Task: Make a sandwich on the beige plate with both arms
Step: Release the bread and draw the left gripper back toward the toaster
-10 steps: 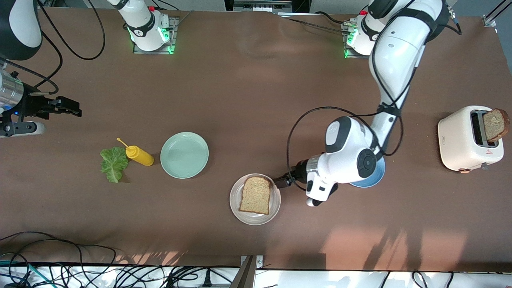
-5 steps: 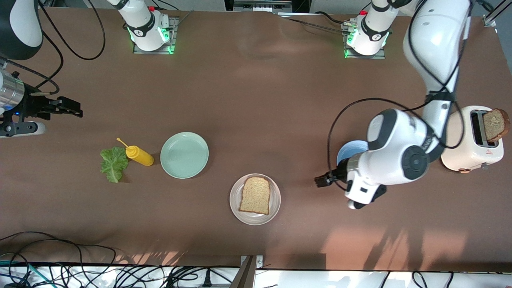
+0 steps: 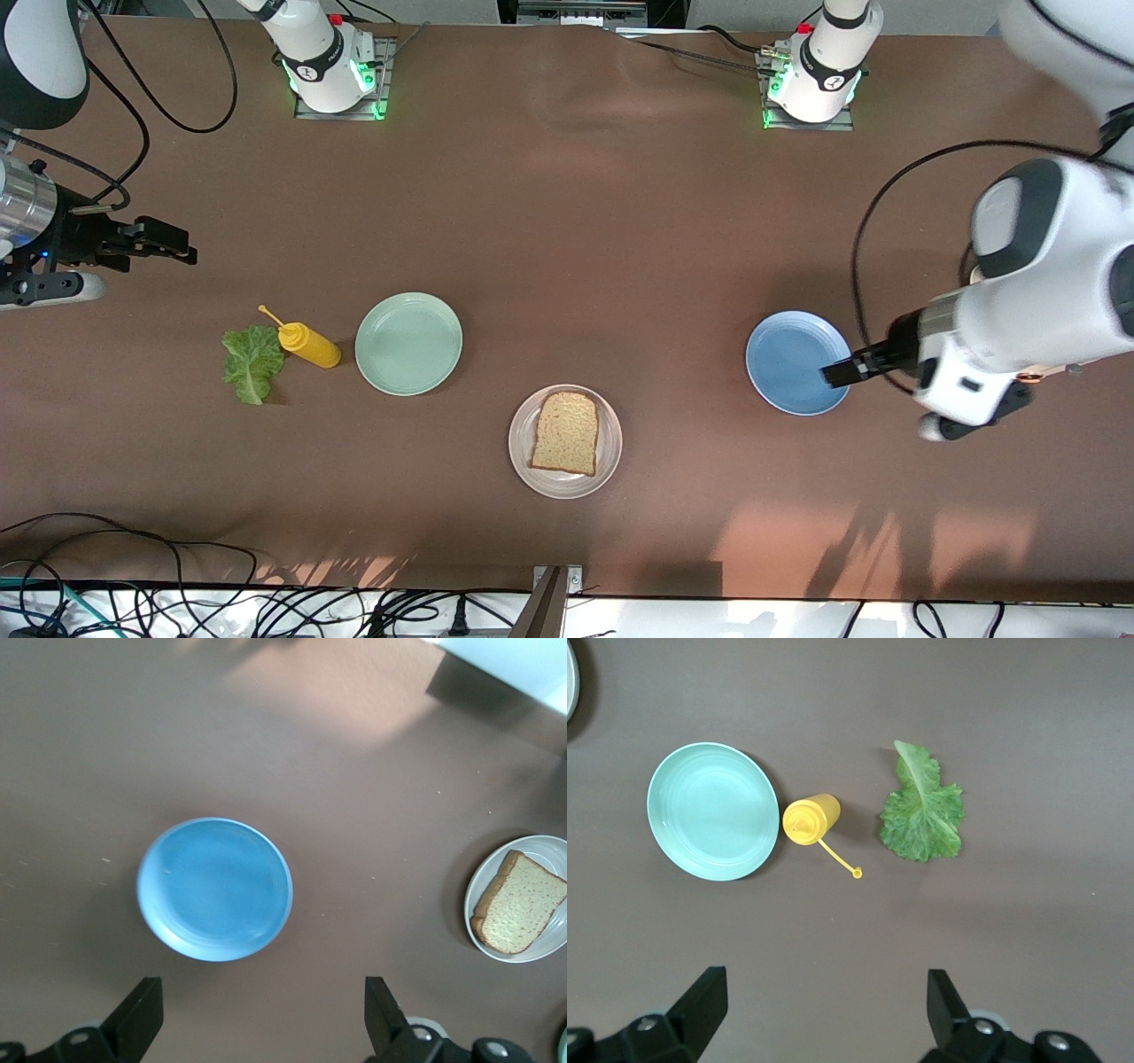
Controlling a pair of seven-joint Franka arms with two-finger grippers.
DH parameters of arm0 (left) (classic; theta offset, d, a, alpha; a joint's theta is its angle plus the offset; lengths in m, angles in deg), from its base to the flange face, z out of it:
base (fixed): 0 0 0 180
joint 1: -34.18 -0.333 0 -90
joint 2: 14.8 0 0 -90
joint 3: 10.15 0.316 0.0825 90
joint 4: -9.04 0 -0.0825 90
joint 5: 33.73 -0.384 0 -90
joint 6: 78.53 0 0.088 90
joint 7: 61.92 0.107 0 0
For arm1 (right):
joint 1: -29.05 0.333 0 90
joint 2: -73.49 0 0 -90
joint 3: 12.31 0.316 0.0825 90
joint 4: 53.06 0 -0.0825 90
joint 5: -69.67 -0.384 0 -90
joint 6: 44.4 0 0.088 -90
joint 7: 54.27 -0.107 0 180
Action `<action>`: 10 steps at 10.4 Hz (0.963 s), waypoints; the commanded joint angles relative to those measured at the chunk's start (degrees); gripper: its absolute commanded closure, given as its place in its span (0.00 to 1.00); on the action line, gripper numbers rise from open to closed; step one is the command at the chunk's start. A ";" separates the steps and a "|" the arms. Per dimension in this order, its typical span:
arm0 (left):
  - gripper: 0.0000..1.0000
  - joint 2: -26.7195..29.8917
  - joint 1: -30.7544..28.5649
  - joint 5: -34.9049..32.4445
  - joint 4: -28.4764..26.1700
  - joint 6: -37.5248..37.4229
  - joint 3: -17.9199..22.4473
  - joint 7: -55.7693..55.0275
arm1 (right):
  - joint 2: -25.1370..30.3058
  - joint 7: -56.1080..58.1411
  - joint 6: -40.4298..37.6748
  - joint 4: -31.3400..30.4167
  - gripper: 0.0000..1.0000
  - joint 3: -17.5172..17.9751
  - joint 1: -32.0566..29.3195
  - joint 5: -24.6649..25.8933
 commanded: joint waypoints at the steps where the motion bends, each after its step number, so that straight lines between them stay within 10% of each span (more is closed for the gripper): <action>1: 0.00 4.69 -2.72 -1.83 -2.18 -1.24 -0.30 4.33 | -1.45 0.09 1.90 -0.35 0.00 0.14 -0.01 -1.10; 10: 0.00 5.14 -10.03 -8.69 -2.18 -4.58 -0.57 24.38 | -18.13 1.23 15.16 5.18 0.00 -0.12 -0.72 3.38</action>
